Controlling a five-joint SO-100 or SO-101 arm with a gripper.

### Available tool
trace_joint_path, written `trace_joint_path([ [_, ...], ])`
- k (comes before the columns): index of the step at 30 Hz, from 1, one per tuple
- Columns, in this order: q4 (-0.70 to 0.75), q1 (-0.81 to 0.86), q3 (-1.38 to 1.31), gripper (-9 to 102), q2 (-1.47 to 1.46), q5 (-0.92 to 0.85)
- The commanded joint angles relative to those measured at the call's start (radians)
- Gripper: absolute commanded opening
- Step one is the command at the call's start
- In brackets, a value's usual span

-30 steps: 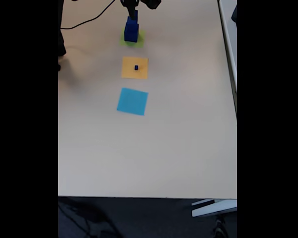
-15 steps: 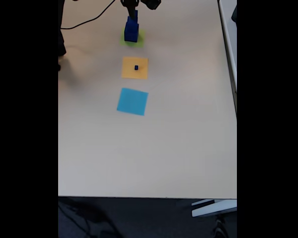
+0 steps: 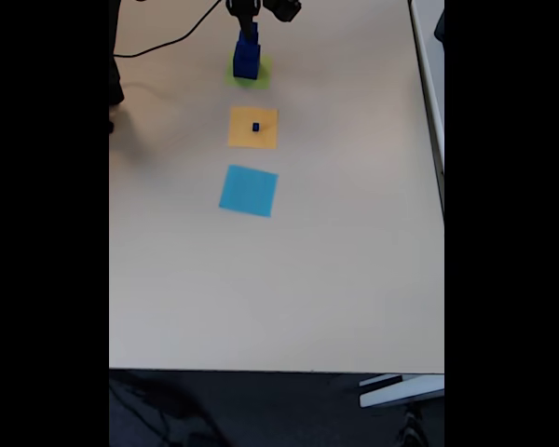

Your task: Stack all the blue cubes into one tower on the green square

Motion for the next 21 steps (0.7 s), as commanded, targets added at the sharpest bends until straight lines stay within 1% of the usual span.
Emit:
trace_joint_path([
  [1, -0.015, -0.003, -0.003, 4, 0.02, -0.005],
  [11, -0.018, -0.008, -0.002, 6, 0.02, -0.002],
  [21, -0.058, -0.014, 0.003, 10, 0.015, -0.017],
])
